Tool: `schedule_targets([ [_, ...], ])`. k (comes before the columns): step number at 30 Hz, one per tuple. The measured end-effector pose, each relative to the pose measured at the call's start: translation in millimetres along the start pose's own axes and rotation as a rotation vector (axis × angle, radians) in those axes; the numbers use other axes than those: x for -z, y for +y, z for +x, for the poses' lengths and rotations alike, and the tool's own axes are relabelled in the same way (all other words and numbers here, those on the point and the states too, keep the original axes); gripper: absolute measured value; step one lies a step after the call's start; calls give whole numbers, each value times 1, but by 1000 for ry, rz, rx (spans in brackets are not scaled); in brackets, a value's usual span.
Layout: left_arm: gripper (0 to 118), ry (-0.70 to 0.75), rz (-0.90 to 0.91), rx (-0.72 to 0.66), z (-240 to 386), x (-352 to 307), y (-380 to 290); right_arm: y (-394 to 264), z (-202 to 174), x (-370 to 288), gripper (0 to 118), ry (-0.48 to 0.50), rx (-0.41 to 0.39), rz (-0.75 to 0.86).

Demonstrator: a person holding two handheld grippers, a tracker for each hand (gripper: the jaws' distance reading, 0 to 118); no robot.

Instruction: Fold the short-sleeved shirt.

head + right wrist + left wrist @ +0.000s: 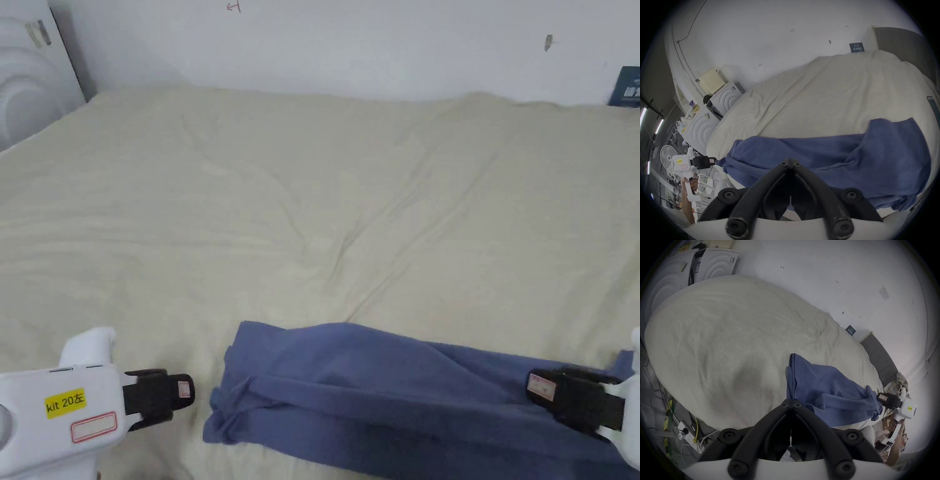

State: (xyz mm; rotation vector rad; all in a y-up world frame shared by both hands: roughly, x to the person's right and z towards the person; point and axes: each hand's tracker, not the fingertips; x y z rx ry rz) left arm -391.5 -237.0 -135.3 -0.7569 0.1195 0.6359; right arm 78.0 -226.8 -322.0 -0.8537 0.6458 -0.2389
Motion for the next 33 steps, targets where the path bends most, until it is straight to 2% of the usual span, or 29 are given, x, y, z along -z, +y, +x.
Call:
schedule_targets([
  [2,2,-66,33,-55,-8,5,8,-2,-4,9,0,-7,-10,-21],
  [3,16,-106,17,-91,-11,9,12,-2,-5,12,0,-6,-12,-33],
  [4,41,-143,3,-96,-12,12,16,-3,-6,16,0,-5,-8,-43],
  [5,77,-163,-21,-82,-11,20,20,-4,-7,19,0,-3,-4,-53],
  [6,94,-179,-49,-72,-11,26,24,-4,-8,19,0,-2,-2,-61],
  [7,96,-204,-64,-53,-11,32,26,-4,-8,21,0,-5,-1,-64],
  [14,96,-242,-169,-132,-13,79,32,-2,-2,28,0,-32,26,-90],
  [18,96,-299,-151,-108,-20,89,32,-4,-1,29,0,-42,32,-97],
  [23,94,-336,-189,-176,-21,94,36,-9,0,32,0,-44,46,-116],
  [24,86,-337,-203,-177,-18,96,36,-10,1,32,0,-43,47,-117],
  [25,69,-334,-215,-172,-11,98,35,-12,1,33,0,-42,51,-118],
  [26,37,-319,-230,-163,-6,103,35,-12,2,33,0,-42,56,-120],
  [27,19,-274,-266,-142,-2,112,32,-12,3,32,0,-38,60,-119],
  [29,14,-234,-300,-114,0,125,30,-14,3,30,0,-38,66,-120],
  [31,13,-304,-277,-167,-4,114,36,-12,10,26,0,-40,70,-115],
  [33,12,-271,-277,-161,-2,108,37,-11,14,19,0,-42,72,-106],
])
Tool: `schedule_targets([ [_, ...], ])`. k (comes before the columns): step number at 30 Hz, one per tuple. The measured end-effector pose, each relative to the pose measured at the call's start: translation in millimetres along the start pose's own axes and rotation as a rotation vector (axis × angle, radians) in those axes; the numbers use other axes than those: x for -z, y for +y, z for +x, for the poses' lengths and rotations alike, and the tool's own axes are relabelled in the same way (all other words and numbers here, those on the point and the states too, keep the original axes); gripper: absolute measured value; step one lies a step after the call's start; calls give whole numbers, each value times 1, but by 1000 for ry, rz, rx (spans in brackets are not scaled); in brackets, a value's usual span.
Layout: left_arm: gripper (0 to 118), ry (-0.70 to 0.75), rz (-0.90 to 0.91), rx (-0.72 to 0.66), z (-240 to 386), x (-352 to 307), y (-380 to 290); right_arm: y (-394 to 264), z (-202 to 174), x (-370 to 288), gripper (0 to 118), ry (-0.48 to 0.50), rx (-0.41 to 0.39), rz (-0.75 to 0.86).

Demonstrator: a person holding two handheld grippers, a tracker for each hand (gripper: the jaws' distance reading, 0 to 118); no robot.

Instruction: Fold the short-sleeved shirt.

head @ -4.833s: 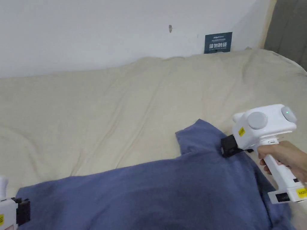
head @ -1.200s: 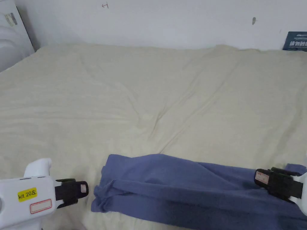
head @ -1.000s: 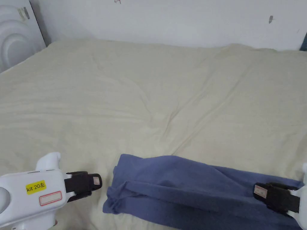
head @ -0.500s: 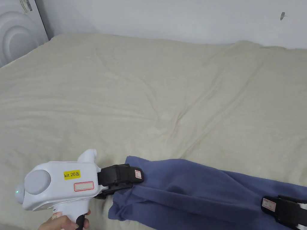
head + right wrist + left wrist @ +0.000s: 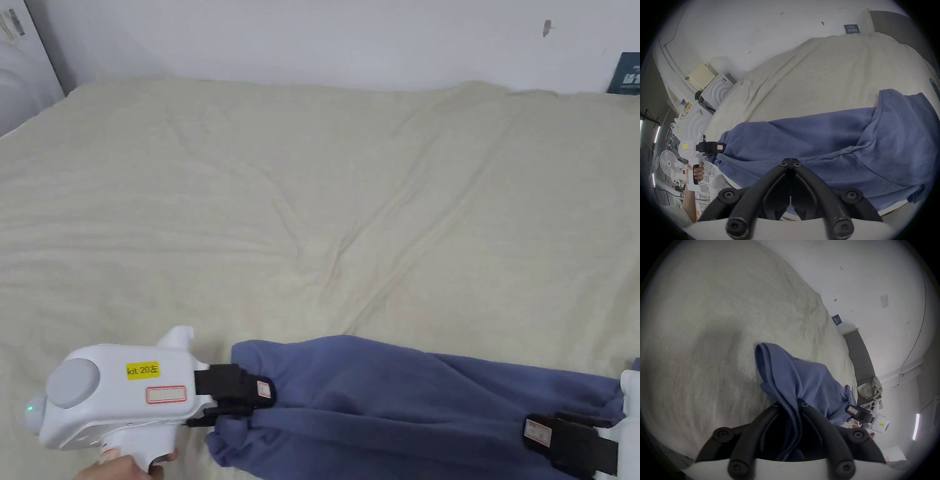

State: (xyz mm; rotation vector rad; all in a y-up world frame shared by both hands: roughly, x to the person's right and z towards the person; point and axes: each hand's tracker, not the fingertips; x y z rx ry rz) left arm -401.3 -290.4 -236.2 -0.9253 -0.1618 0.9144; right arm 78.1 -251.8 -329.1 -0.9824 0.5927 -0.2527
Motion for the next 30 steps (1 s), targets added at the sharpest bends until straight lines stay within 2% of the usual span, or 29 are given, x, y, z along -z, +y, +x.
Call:
schedule_targets([
  [2,12,71,0,51,14,-5,-2,2,8,-7,0,-8,4,14],
  [8,12,134,50,207,85,-19,-16,-1,36,-33,0,-16,56,80],
  [12,12,128,89,325,136,-17,-24,-7,58,-52,0,-28,91,119],
  [15,12,90,53,370,179,-2,-34,-13,73,-66,0,-40,98,140],
  [19,12,58,-28,483,228,45,-47,-21,91,-84,0,-46,129,178],
  [26,12,19,-219,547,283,161,-70,-34,115,-110,0,-69,176,221],
  [29,12,77,-268,572,295,202,-81,-40,122,-119,0,-87,181,230],
  [30,18,104,-284,599,296,213,-83,-43,124,-121,0,-93,186,234],
])
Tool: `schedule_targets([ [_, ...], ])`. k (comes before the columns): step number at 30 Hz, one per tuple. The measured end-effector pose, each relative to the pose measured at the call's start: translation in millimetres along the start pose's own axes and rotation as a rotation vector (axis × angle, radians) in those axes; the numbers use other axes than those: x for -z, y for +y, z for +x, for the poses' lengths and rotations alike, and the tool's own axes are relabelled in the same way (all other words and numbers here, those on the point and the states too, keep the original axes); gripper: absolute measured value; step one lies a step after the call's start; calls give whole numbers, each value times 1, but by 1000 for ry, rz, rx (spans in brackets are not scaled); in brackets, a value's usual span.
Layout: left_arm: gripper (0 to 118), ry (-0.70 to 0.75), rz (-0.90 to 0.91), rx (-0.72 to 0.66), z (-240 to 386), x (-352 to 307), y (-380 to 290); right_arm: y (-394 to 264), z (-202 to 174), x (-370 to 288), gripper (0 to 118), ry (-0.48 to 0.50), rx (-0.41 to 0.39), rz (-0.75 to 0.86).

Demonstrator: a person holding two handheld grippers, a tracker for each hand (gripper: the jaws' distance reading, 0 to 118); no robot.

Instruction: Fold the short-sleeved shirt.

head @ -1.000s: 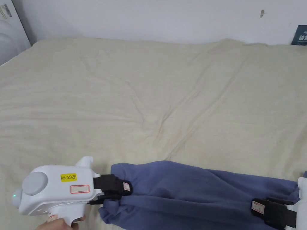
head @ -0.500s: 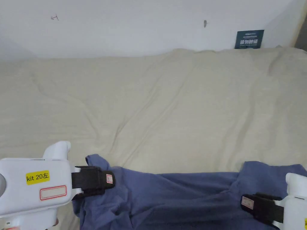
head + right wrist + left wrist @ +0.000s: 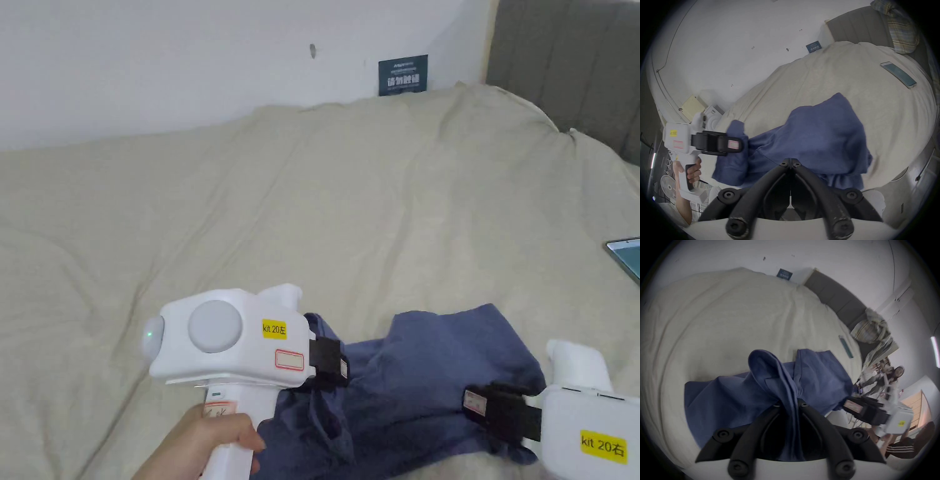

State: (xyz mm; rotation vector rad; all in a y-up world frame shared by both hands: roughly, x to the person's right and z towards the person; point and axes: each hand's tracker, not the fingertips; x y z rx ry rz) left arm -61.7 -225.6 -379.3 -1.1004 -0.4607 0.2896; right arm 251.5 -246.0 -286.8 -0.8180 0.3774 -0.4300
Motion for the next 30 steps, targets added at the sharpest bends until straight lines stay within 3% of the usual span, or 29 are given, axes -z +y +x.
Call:
schedule_targets([
  [1,36,9,-14,-11,1,7,2,-1,3,-2,0,2,6,0],
  [2,75,-13,-26,-17,1,12,3,-3,5,-4,0,5,11,1],
  [3,103,-50,-42,-38,2,14,4,-5,6,-6,0,2,17,4],
  [4,118,-70,-46,-62,5,13,3,-6,7,-8,0,-1,20,4],
  [7,118,-127,-2,5,16,-2,4,-8,11,-8,0,-12,28,3],
  [12,118,-41,78,25,9,-42,4,-9,11,-12,0,-16,40,13],
  [13,117,-44,95,3,4,-50,1,-9,10,-13,0,-15,38,15],
  [15,97,-3,133,-20,-8,-64,-5,-8,8,-15,0,-18,27,20],
  [16,78,28,136,-9,-12,-66,-10,-7,8,-15,0,-18,23,21],
  [17,48,59,142,-5,-14,-66,-16,-7,7,-15,0,-19,20,24],
  [18,28,72,112,6,-16,-61,-23,-7,6,-16,0,-21,18,27],
  [19,16,101,103,10,-22,-57,-29,-7,7,-16,0,-20,17,28],
  [20,13,106,101,-32,-29,-53,-35,-6,8,-15,0,-21,16,30],
  [22,7,-16,65,-135,-40,-35,-39,-7,8,-15,0,-19,20,32],
  [30,5,-53,22,-24,-4,8,-24,-10,11,-16,0,-43,17,20],
])
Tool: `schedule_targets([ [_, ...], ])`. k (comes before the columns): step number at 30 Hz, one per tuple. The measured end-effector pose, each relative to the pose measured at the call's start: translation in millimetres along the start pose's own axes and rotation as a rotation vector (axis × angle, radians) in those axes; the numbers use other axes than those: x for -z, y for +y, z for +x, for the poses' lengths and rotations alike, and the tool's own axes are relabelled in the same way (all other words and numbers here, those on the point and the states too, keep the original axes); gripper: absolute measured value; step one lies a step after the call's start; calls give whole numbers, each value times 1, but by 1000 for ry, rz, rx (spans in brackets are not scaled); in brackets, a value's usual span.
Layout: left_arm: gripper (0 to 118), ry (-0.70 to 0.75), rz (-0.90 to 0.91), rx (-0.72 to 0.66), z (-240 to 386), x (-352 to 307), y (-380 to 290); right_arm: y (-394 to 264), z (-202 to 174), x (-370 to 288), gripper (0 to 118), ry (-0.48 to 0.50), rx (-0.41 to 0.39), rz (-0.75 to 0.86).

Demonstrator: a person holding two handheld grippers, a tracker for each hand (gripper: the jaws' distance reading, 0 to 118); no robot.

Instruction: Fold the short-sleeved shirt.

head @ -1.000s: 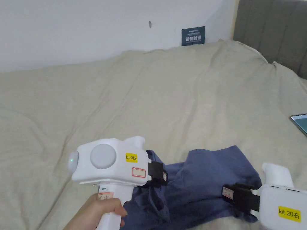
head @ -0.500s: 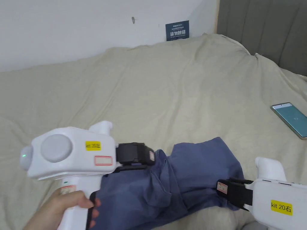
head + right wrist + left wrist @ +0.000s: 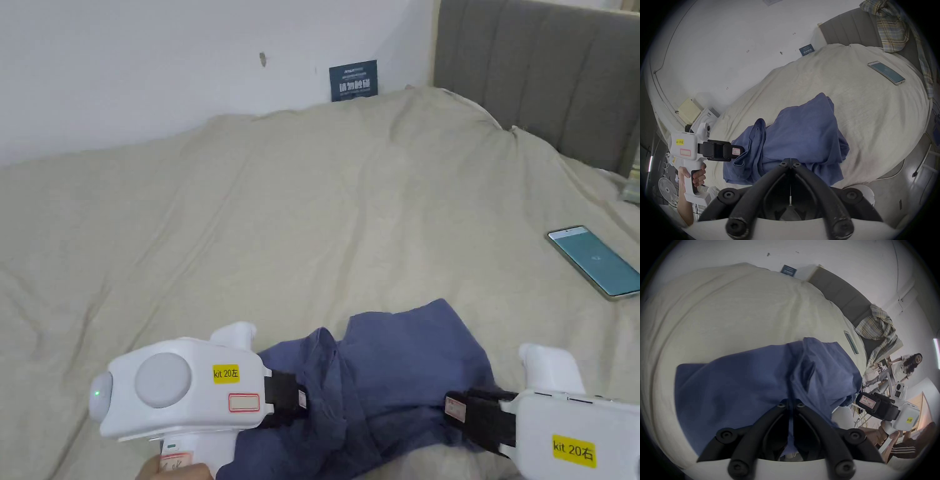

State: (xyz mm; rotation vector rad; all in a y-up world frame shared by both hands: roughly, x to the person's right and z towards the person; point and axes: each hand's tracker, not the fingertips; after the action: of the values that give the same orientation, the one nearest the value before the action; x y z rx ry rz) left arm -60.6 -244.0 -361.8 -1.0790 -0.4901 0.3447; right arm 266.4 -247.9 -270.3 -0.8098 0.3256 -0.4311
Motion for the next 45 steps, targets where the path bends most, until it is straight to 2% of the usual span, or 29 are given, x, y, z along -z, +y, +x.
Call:
schedule_targets([
  [3,5,-37,-39,16,8,19,6,-2,6,-1,0,0,11,-4],
  [7,5,-19,-95,47,22,39,10,-2,11,-4,0,-23,19,-6],
  [10,5,-42,-62,130,44,32,16,-1,13,-10,0,-23,19,6],
  [15,5,-124,-43,142,62,16,23,1,13,-13,0,-38,28,17],
  [17,5,-111,-17,152,59,4,22,0,12,-15,0,-36,31,23],
  [20,5,-102,9,128,34,-22,17,0,7,-16,0,-38,16,21],
  [26,5,-98,113,-105,-61,-86,-10,0,-3,-9,0,-30,2,13],
  [29,6,-71,142,-141,-98,-110,-31,1,-13,-3,0,-22,-10,5],
  [30,16,-86,153,-196,-111,-115,-36,1,-17,-1,0,-18,-16,2],
  [31,41,-97,159,-231,-122,-120,-40,1,-20,1,0,-16,-24,-3],
  [32,77,-139,177,-286,-137,-119,-41,2,-24,3,0,-16,-29,-4],
  [33,93,-167,176,-324,-146,-117,-43,2,-30,4,0,-14,-35,-7],
  [34,99,-172,145,-348,-153,-116,-46,2,-33,5,0,-12,-39,-8],
  [40,100,-271,102,-400,-163,-88,-54,1,-53,10,0,-7,-75,-22],
  [45,100,-301,69,-368,-151,-63,-47,2,-62,14,0,-14,-89,-36],
])
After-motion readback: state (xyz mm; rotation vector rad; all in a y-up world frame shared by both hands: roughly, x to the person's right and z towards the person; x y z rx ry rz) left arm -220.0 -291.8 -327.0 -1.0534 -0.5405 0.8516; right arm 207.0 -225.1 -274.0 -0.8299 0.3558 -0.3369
